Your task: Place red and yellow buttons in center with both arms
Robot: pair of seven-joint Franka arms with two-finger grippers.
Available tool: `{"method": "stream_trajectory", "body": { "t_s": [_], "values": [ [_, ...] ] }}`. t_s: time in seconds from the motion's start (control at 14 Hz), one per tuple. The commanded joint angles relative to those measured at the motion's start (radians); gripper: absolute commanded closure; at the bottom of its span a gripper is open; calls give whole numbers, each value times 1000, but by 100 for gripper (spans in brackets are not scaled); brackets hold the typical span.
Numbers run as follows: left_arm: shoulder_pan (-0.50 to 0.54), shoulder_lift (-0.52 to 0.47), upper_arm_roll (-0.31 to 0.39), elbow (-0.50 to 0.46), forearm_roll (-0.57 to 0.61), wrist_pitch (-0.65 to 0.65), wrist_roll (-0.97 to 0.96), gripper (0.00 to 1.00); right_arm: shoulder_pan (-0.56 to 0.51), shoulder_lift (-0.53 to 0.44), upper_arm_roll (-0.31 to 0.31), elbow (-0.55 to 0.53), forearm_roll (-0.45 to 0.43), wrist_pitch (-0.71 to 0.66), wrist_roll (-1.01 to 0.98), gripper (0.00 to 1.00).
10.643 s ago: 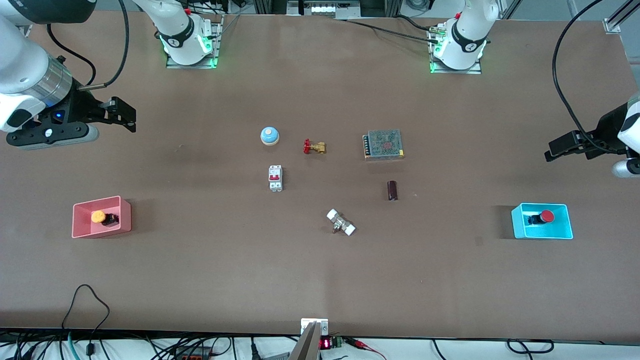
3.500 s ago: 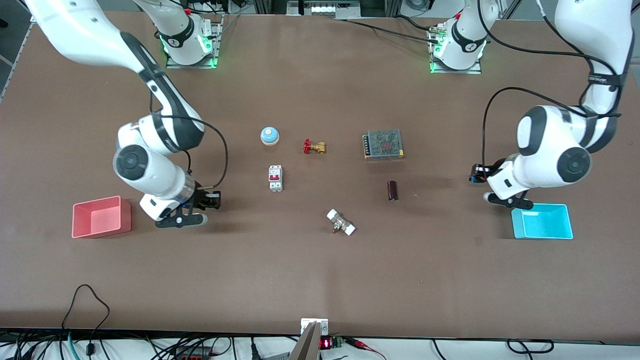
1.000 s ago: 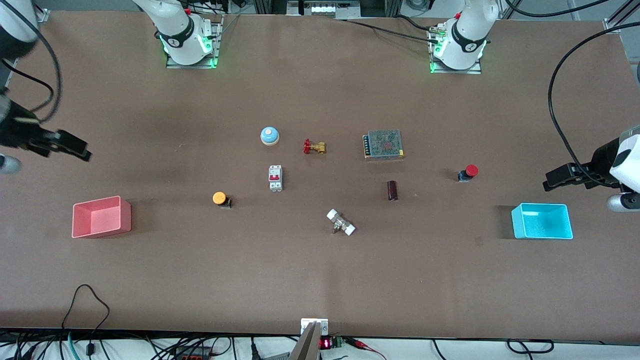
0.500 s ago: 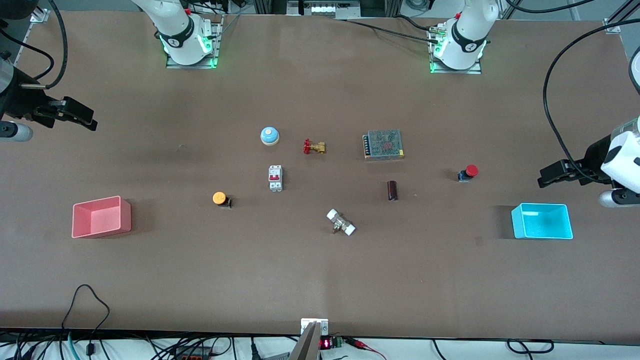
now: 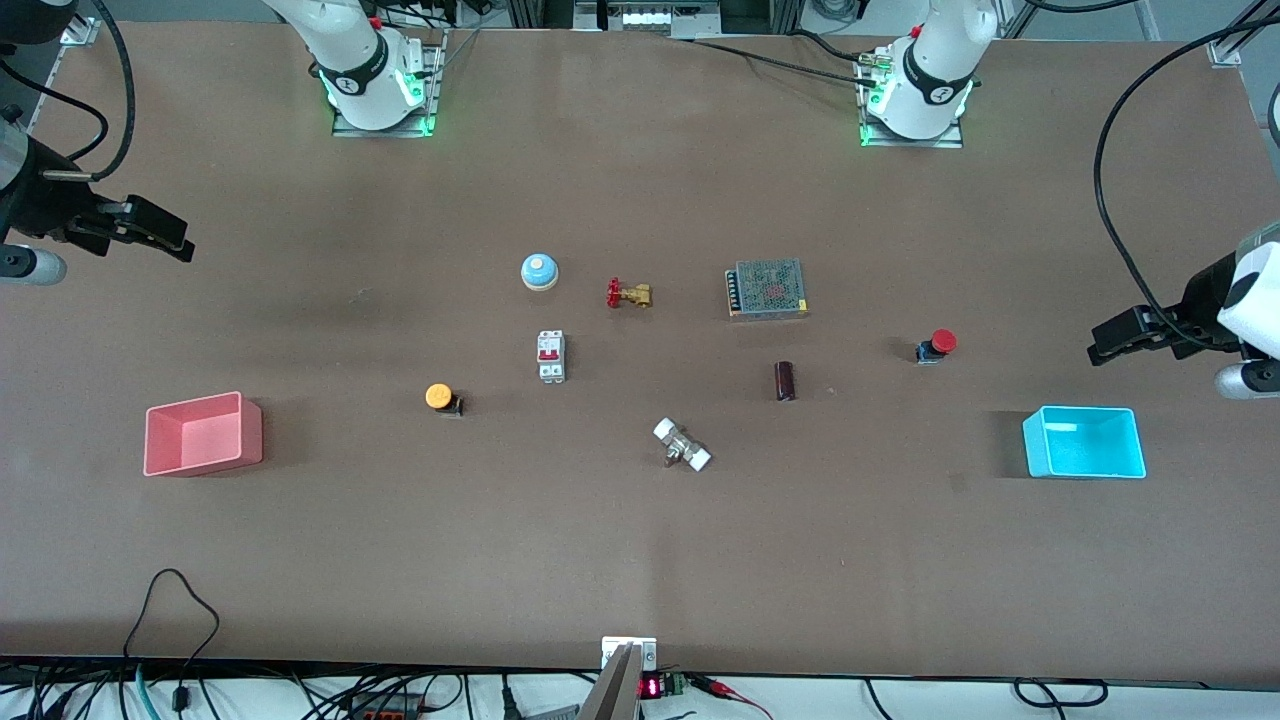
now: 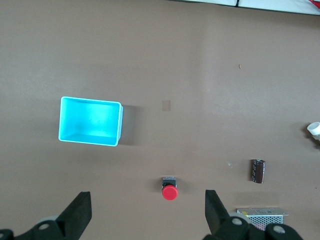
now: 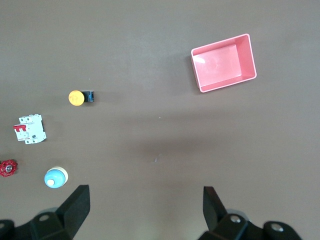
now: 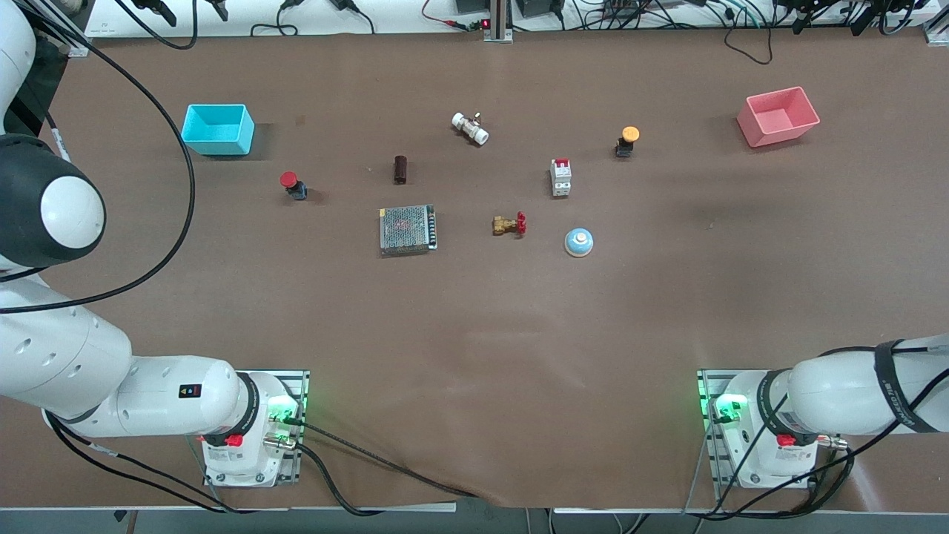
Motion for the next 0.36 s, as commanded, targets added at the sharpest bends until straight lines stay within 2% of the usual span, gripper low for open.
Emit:
{"method": "stream_trajectory", "body": {
  "t_s": [0.0,0.29],
  "values": [
    [-12,-45,15,-44,-8,-10,10,0,4,-13,-1,-13,-12,-4,-5,0],
    [-16,-48,12,-42,-2,-29,11,0,3,-13,-1,-13,-14,-2,-6,0]
  ]
}}
